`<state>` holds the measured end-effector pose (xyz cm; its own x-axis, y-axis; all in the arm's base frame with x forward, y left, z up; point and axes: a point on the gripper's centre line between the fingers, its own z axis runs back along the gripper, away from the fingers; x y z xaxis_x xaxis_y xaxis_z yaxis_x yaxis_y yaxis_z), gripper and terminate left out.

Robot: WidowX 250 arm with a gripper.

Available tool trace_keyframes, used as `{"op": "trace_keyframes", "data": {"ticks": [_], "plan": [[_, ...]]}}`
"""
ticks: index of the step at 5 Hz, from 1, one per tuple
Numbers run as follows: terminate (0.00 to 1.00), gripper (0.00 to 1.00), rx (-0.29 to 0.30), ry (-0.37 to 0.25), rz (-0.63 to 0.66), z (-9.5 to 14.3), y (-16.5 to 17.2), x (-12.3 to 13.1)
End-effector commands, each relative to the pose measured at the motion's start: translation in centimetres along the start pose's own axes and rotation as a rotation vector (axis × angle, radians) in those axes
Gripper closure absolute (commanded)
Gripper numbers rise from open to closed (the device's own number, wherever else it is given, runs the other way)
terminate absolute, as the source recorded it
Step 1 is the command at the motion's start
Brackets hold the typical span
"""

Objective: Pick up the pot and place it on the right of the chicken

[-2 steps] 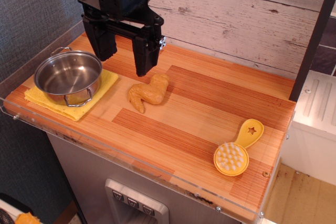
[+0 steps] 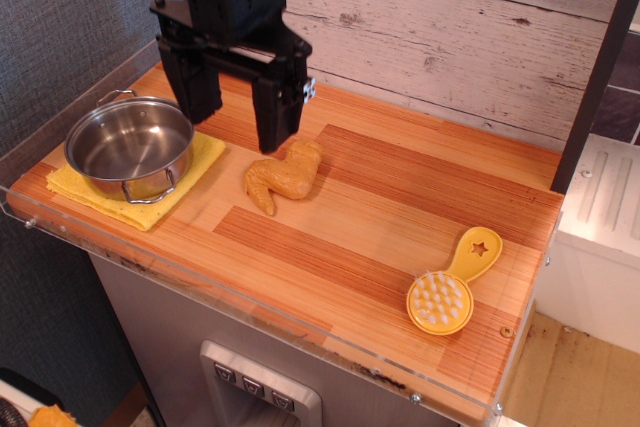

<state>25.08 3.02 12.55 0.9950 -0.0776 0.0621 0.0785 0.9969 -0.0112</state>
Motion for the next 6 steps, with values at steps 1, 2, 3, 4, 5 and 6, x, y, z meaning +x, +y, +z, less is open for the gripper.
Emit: {"op": "trace_keyframes", "data": {"ticks": [1, 2, 3, 4, 5, 6], "plan": [[0.0, 0.0, 0.072, -0.047, 0.111, -1.0, 5.1, 0.5], [0.0, 0.0, 0.1, -0.05, 0.144, -1.9, 7.4, 1.0], [0.0, 0.0, 0.119, -0.015, 0.173, -3.9, 9.2, 1.4], [0.0, 0.0, 0.132, 0.001, 0.193, -5.8, 10.5, 1.8], [0.0, 0.0, 0.127, 0.01, 0.192, -7.0, 10.8, 2.1], [0.0, 0.0, 0.133, 0.011, 0.2, -7.8, 10.6, 2.2]]}}
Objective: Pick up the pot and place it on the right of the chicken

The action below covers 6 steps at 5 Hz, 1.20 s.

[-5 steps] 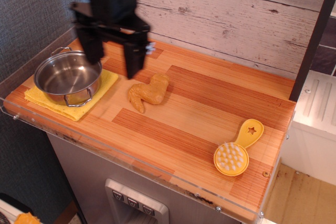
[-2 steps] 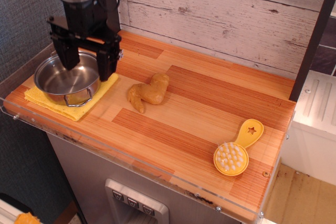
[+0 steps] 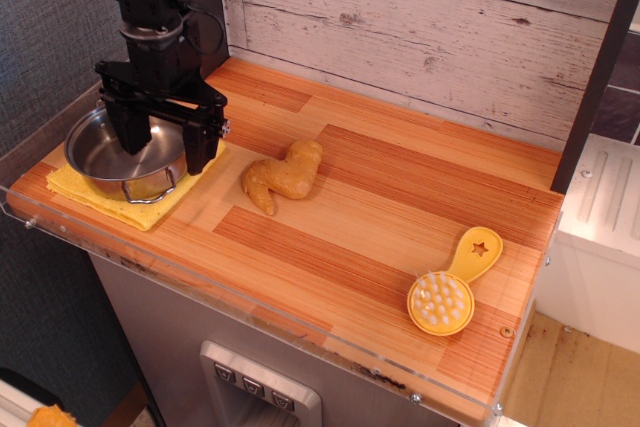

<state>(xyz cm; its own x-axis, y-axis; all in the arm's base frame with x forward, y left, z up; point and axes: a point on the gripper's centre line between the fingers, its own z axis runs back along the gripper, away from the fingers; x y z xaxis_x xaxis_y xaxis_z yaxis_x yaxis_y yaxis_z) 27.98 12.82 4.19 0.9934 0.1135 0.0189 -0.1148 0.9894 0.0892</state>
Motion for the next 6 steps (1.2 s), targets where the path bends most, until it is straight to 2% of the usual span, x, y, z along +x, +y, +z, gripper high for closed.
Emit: {"op": "trace_keyframes", "data": {"ticks": [1, 2, 4, 5, 6], "plan": [[0.0, 0.0, 0.026, -0.04, 0.017, 0.2, 0.3, 0.8], [0.0, 1.0, 0.023, -0.04, 0.013, -0.3, 0.0, 0.7], [0.0, 1.0, 0.008, -0.034, 0.025, -0.8, -0.2, 0.4], [0.0, 1.0, 0.002, -0.036, 0.036, -0.3, -0.2, 0.0], [0.0, 1.0, -0.023, -0.058, 0.081, 2.6, 0.3, -0.7]]}}
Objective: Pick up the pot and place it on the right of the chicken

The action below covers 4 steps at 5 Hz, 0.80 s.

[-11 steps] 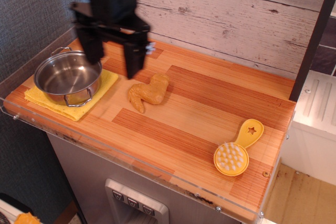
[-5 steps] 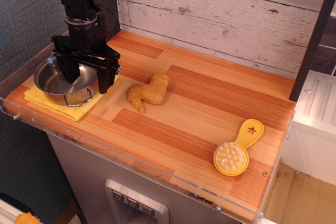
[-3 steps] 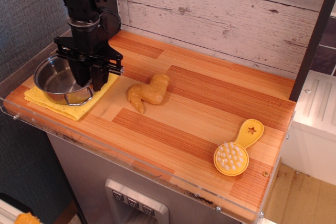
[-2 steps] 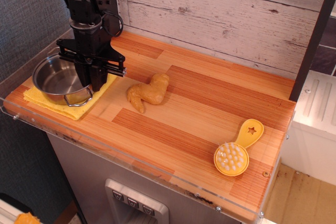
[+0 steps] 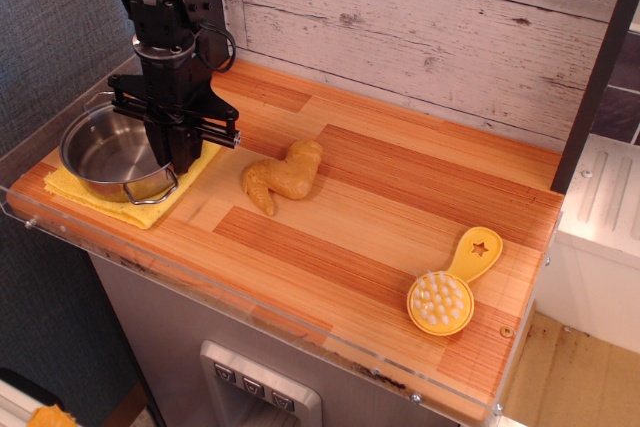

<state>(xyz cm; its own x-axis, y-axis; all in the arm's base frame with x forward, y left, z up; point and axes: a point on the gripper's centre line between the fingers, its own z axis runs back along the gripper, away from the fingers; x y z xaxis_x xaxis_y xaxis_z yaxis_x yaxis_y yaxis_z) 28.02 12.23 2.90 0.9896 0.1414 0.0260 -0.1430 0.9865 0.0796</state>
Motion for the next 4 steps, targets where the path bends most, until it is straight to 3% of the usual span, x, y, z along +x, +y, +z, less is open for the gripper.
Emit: {"op": "trace_keyframes", "data": {"ticks": [1, 2, 4], "plan": [[0.0, 1.0, 0.021, -0.086, 0.052, 7.2, 1.0, -1.2], [0.0, 1.0, 0.046, -0.103, 0.013, 9.0, -0.2, -1.6], [0.0, 1.0, -0.012, -0.176, -0.2, 11.2, -9.9, 1.0]]}}
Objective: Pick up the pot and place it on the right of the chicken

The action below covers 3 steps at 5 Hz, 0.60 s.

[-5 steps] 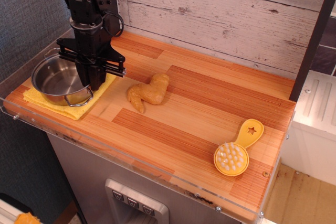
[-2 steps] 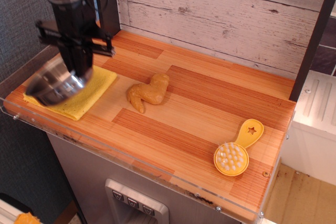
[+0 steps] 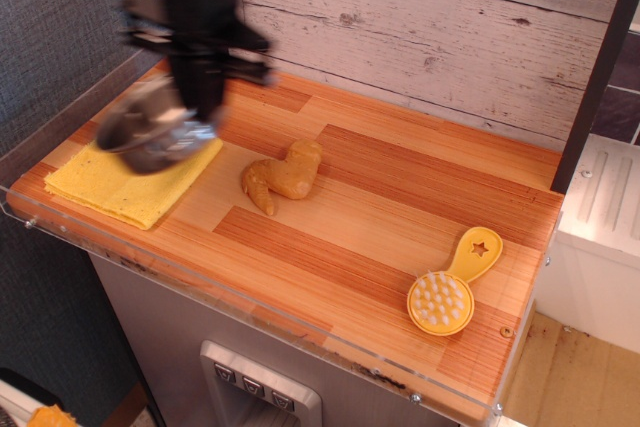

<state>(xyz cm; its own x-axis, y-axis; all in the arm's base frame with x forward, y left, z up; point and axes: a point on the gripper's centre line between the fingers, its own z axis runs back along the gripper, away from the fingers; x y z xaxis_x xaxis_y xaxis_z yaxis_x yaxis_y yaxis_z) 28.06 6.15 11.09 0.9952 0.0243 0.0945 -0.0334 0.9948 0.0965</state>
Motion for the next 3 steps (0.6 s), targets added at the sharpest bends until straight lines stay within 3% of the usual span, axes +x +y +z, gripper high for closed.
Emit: {"op": "trace_keyframes", "data": {"ticks": [1, 2, 3], "plan": [[0.0, 1.0, -0.055, -0.152, -0.167, 2.6, -9.5, 4.6], [0.0, 1.0, -0.09, -0.172, -0.227, 1.6, -14.7, 6.9], [0.0, 1.0, -0.09, -0.151, -0.25, -0.1, -16.3, 7.7]]}}
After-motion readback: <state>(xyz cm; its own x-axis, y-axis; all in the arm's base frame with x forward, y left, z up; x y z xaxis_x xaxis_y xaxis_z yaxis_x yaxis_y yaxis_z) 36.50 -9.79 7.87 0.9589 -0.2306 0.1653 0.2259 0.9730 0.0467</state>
